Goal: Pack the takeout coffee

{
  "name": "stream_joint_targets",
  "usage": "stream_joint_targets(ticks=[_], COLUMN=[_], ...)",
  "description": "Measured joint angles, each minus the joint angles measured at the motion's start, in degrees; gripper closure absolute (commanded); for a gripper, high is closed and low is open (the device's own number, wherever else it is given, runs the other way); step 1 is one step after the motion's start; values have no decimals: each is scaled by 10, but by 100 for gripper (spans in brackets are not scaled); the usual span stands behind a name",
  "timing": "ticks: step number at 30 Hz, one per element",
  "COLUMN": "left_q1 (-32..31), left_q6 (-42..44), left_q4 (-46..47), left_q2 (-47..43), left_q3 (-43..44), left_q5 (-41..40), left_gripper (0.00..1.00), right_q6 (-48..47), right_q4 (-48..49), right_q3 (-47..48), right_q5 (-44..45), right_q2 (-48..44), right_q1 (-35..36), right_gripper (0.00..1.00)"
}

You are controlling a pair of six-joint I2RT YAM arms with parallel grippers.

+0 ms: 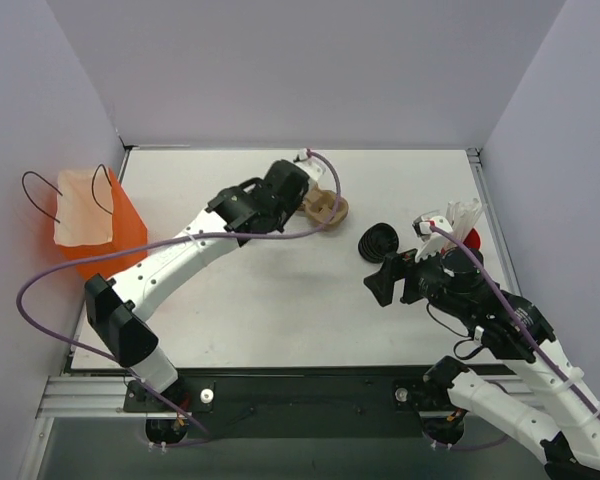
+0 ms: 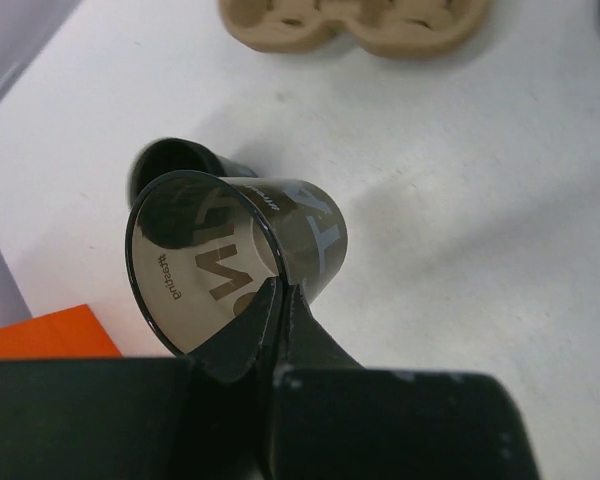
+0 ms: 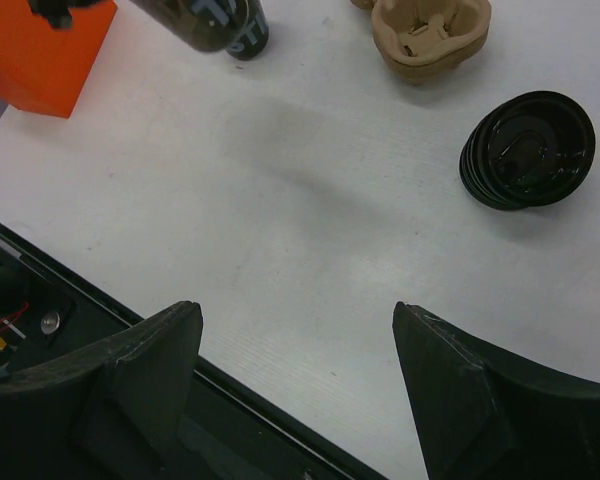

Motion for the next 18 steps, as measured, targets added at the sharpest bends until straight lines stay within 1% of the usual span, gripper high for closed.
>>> stream_joint_targets(ticks=[2, 5, 10, 13, 18], left_q1=[-40, -79, -110, -119, -127], left_q6=[-25, -67, -129, -151, -179], left_q4=[-1, 0, 8, 19, 52], left_q2=[-9, -16, -15, -15, -15], left_q3=[-37, -103, -208, -238, -258], left_q5=[-2, 3, 12, 22, 40], left_gripper=[100, 100, 100, 100, 100], right_q6=[4, 8, 15, 18, 21], right_q4=[-5, -14, -29, -35, -38], right_q3=[0, 0, 0, 0, 0], right_q5=[1, 4, 19, 26, 38], right_q2=[-9, -20, -44, -59, -65], right_q1=[1, 3, 3, 3, 3], right_gripper=[21, 21, 21, 21, 21])
